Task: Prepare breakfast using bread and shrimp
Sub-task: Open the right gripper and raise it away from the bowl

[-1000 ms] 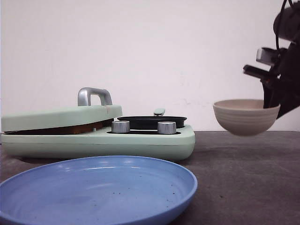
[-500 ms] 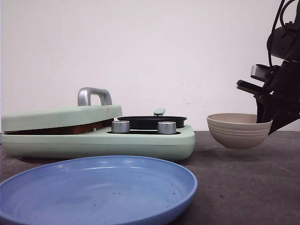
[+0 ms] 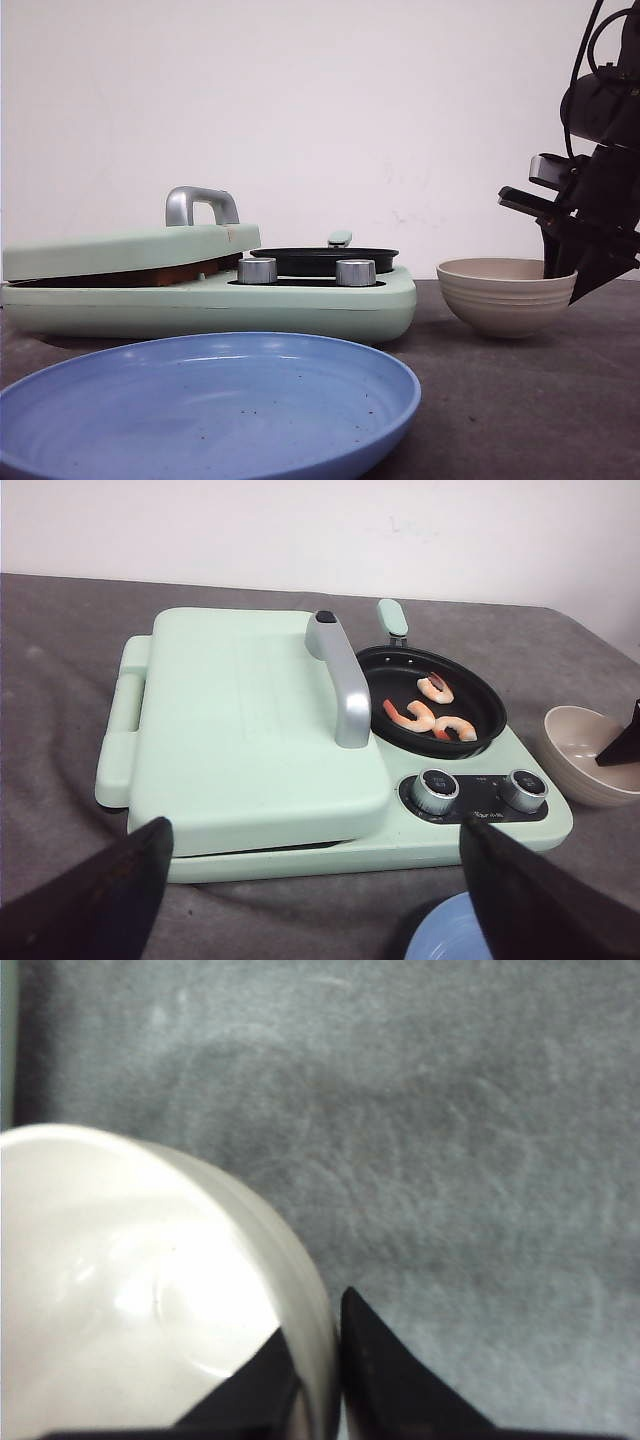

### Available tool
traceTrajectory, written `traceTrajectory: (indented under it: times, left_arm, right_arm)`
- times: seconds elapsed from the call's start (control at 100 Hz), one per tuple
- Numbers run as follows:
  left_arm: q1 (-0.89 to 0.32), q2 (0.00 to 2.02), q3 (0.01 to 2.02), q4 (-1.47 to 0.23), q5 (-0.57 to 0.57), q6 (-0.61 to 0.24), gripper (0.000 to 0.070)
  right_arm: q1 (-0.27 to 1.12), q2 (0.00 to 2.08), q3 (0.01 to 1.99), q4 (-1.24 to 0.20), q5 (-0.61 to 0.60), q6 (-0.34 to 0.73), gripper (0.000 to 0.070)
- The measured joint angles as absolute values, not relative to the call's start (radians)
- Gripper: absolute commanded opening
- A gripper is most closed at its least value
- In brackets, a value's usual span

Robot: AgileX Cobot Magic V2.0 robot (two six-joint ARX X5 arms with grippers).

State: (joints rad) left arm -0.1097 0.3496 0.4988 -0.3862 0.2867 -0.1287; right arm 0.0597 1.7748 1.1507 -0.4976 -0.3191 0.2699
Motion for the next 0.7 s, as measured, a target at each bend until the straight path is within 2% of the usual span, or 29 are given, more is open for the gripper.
traceTrajectory:
  times: [0.06, 0.11, 0.42, 0.7]
  left_arm:
    - [-0.11, 0.35, 0.499, -0.386, 0.287, -0.129, 0.051]
    - [-0.11, 0.35, 0.499, -0.386, 0.287, -0.129, 0.051]
    - [-0.11, 0.35, 0.499, -0.386, 0.287, -0.129, 0.051]
    - [-0.11, 0.35, 0.499, -0.386, 0.287, -0.129, 0.051]
  right_arm:
    - [0.06, 1.775, 1.151, -0.503, -0.317, 0.27, 0.0289]
    - [0.06, 1.775, 1.151, -0.505, -0.316, 0.27, 0.0321]
    - [0.054, 1.762, 1.151, -0.505, -0.284, 0.262, 0.0322]
    - [0.044, 1.601, 1.151, -0.509, -0.314, 0.258, 0.0322]
